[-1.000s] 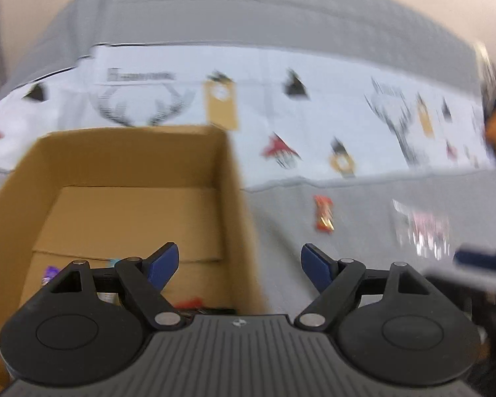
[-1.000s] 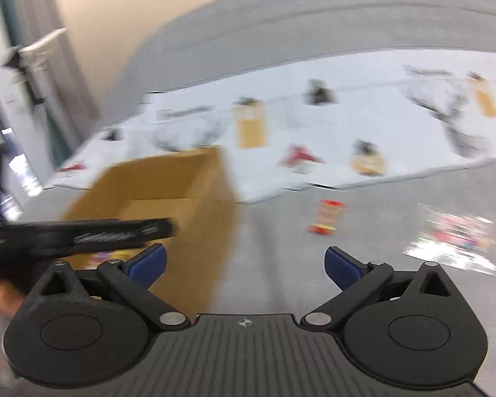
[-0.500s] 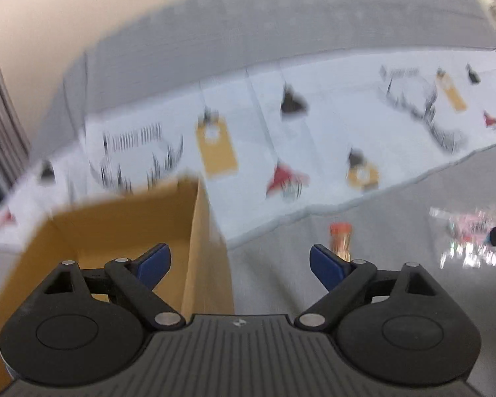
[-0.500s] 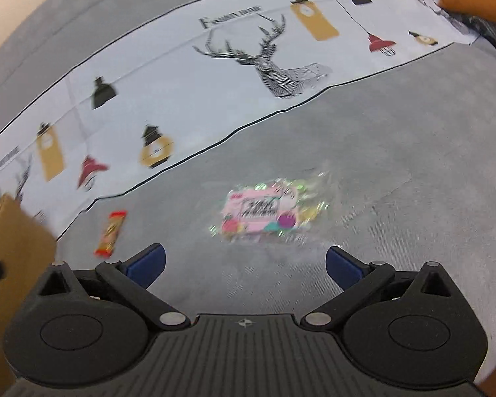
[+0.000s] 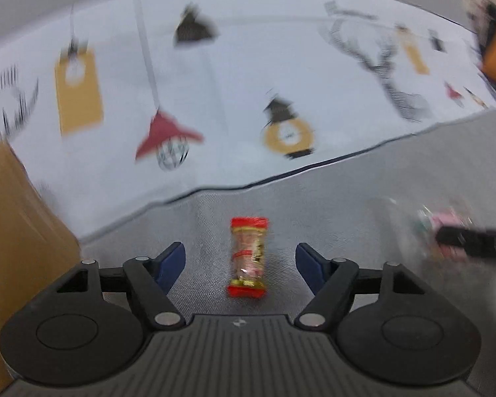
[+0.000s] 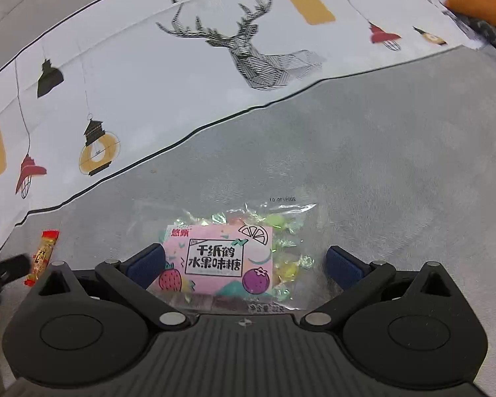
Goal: Organize snacks
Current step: 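Grasp the red-wrapped candy with the left tool while the right tool grasps the clear candy bag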
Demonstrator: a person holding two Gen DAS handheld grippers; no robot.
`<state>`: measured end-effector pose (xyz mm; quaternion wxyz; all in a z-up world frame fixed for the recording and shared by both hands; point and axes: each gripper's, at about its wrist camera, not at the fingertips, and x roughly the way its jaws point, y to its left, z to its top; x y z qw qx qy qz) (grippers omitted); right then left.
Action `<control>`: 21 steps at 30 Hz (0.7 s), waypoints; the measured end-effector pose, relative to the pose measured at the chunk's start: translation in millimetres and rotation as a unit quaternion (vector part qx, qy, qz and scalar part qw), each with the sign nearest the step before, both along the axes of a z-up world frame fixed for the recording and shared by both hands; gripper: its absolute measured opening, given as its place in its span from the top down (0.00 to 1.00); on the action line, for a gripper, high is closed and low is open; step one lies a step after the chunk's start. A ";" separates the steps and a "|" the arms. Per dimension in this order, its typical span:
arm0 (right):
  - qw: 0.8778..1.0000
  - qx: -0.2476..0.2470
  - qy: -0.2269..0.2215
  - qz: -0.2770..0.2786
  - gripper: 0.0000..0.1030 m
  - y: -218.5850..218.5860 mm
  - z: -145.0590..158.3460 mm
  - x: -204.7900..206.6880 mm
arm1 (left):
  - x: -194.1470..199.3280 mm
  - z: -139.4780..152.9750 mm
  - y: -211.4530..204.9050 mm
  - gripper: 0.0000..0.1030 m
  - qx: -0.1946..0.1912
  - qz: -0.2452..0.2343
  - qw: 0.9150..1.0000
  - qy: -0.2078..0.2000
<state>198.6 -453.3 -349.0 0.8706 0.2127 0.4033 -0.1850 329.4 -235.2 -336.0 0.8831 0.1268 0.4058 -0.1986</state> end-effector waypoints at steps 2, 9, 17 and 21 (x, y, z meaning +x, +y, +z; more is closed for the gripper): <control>1.000 -0.012 -0.002 0.009 0.00 3.1 -1.8 3.9 | 17.0 -11.4 5.5 0.32 -0.012 0.019 0.999 0.032; 0.998 -0.032 0.021 0.045 0.00 4.4 2.4 4.9 | 10.4 -13.2 4.3 0.78 -0.003 -0.016 0.999 0.028; 0.996 -0.049 0.046 0.055 0.41 8.7 7.0 -13.2 | -17.2 -9.1 25.2 0.79 -0.031 -0.008 0.998 0.049; 0.995 -0.068 0.046 0.061 0.99 6.2 6.9 -12.7 | -45.1 -7.2 38.5 0.79 -0.038 -0.004 0.998 0.054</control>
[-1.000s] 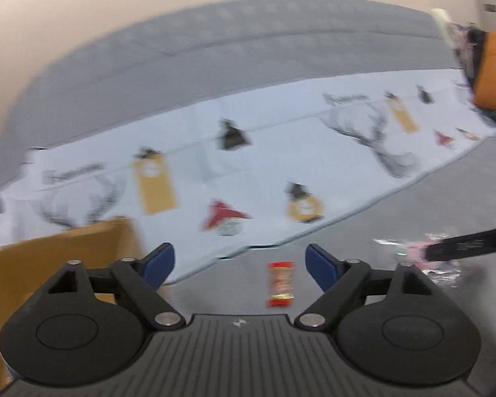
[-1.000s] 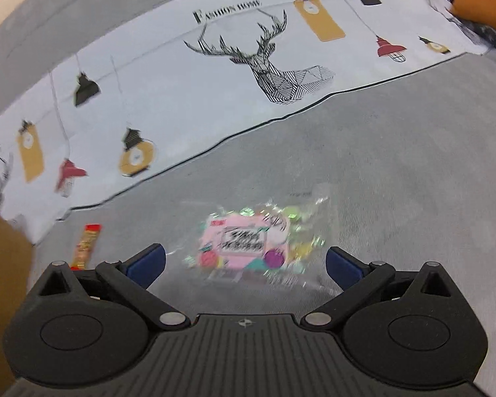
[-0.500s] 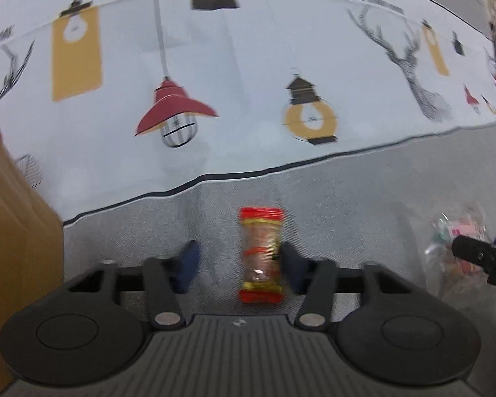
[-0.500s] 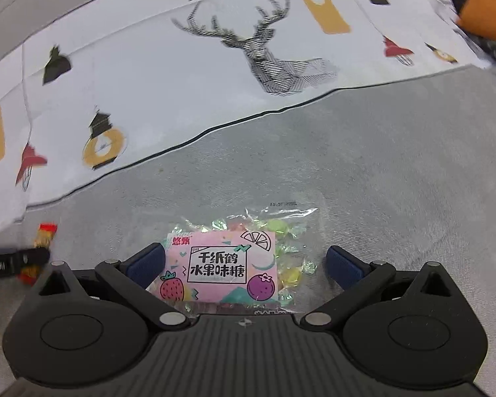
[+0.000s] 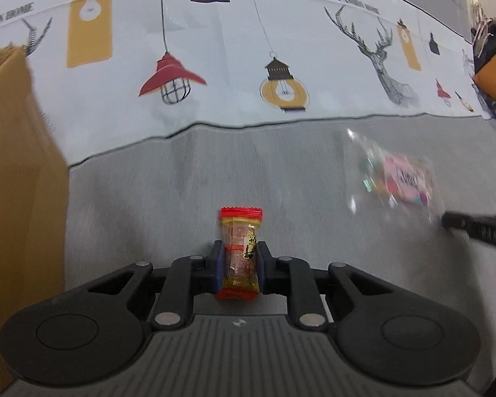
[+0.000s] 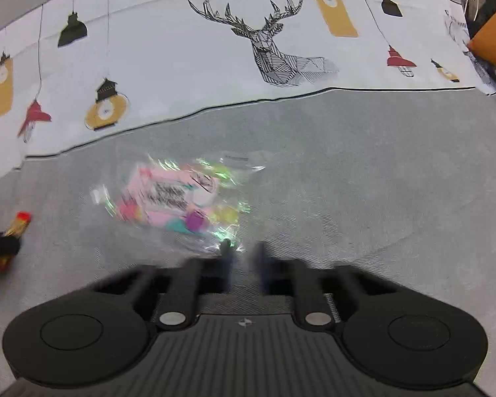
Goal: Organize snacks
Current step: 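Grasp the red-wrapped candy with the left tool while the right tool grasps the clear candy bag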
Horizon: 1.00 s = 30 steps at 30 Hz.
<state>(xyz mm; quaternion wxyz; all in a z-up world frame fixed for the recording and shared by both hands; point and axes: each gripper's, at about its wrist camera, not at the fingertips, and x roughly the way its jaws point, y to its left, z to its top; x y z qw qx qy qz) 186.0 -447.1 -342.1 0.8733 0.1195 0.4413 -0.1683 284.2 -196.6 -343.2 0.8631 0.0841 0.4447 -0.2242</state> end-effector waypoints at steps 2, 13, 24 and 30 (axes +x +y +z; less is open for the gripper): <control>1.000 0.022 -0.004 0.004 0.99 -3.6 1.1 -4.7 | -14.1 -0.4 7.1 0.79 -0.002 -0.003 1.000 -0.001; 0.985 0.127 -0.030 0.112 0.97 62.1 35.9 -47.3 | -48.1 1.6 17.7 0.79 -0.017 -0.007 1.000 0.011; 0.975 -0.095 -0.100 0.173 0.16 24.9 5.4 2.7 | -47.2 3.9 32.7 0.79 -0.034 0.000 0.999 0.025; 0.977 -0.033 -0.077 0.198 0.02 13.8 -24.2 21.8 | -45.5 1.5 33.3 0.79 -0.032 -0.002 0.999 0.023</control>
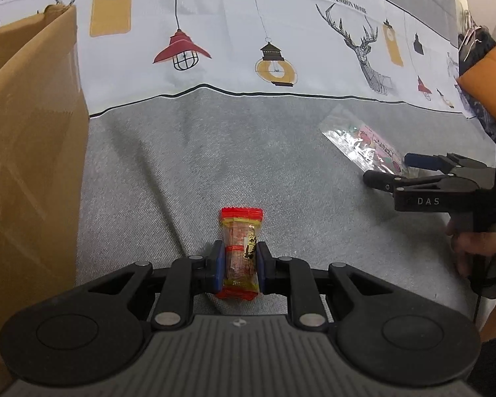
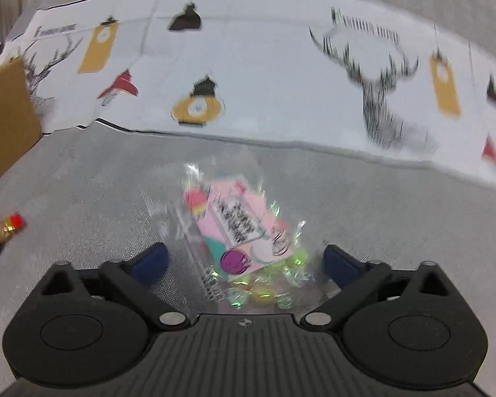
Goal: Organize snacks
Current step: 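Grasp the red-wrapped candy with the left tool while the right tool grasps the clear candy bag, then carry both snacks into the cardboard box and release them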
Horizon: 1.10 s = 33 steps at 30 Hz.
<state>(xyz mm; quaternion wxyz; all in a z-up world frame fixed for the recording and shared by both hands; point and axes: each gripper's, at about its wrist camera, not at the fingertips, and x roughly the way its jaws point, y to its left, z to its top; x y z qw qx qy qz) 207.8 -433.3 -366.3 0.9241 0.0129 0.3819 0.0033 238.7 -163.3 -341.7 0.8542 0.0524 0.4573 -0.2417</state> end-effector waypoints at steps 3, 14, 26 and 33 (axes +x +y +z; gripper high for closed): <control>1.000 -0.007 0.014 -0.003 0.41 5.5 8.7 -0.7 | 2.7 -0.4 -2.0 0.79 -0.003 0.004 1.000 0.001; 0.998 -0.004 0.061 0.020 0.88 73.1 57.9 -61.9 | -1.7 2.2 -2.9 0.79 -0.015 0.013 1.000 0.015; 0.978 0.173 0.072 -0.093 0.71 70.5 70.2 -88.1 | -24.8 4.7 -6.3 0.78 0.006 -0.009 1.000 0.018; 0.984 0.121 0.094 -0.088 0.51 76.2 47.4 -63.7 | -22.6 2.2 -8.0 0.79 -0.001 -0.022 1.000 0.010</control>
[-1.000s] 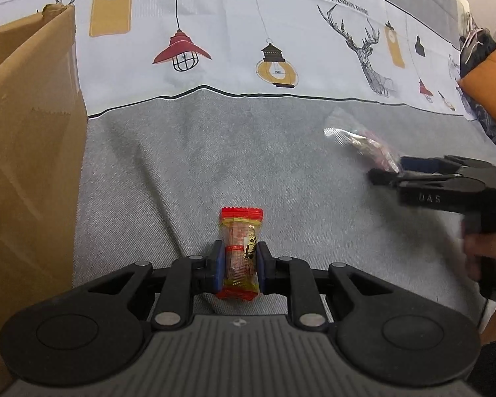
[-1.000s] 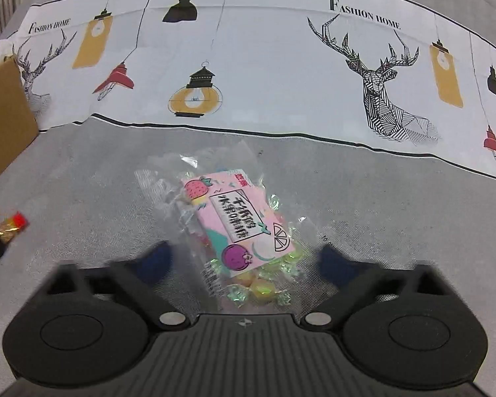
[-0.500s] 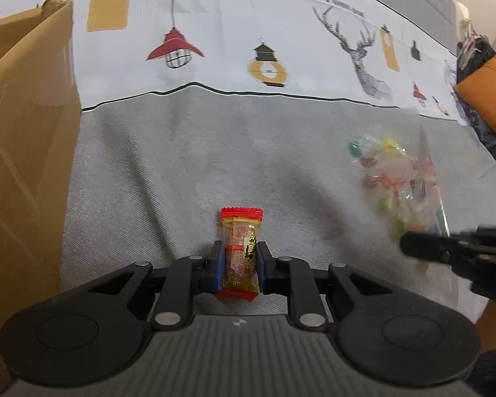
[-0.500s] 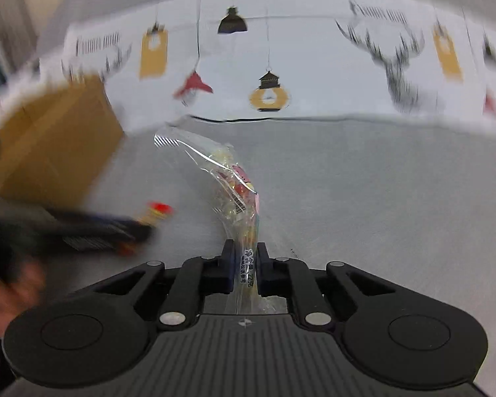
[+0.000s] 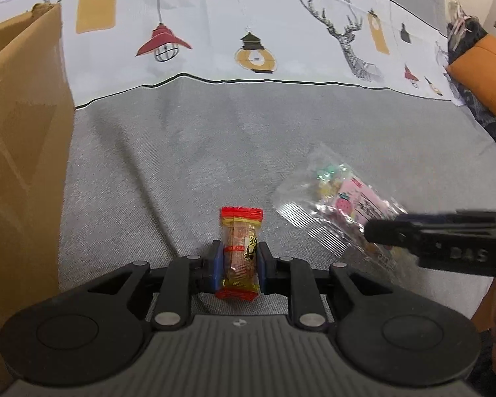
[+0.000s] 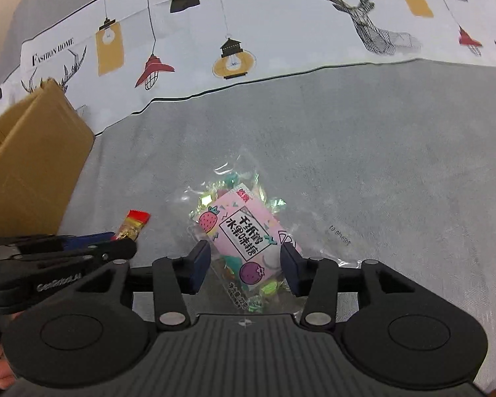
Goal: Organize snacks
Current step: 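Carry both snacks into the cardboard box and release them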
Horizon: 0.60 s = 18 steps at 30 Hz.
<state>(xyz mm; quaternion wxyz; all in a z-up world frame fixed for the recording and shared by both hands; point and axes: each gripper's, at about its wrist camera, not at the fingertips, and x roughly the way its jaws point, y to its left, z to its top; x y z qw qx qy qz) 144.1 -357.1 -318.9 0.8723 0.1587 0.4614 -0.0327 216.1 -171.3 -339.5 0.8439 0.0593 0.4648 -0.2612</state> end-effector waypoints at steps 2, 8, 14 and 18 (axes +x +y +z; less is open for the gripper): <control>0.999 -0.034 -0.003 0.017 0.47 6.5 -1.6 5.1 | -0.8 -0.6 -1.0 0.79 0.001 -0.005 1.000 -0.004; 0.983 -0.143 -0.073 0.090 0.01 19.0 15.5 7.7 | 0.8 -0.7 1.7 0.79 -0.005 -0.009 1.000 -0.002; 0.982 -0.115 0.018 0.151 0.00 11.9 -25.0 20.2 | 3.0 -1.5 2.2 0.79 -0.010 -0.002 1.000 0.003; 0.981 -0.106 0.028 0.163 0.05 9.7 -24.0 21.2 | 2.4 -1.4 0.7 0.79 -0.007 -0.003 1.000 0.000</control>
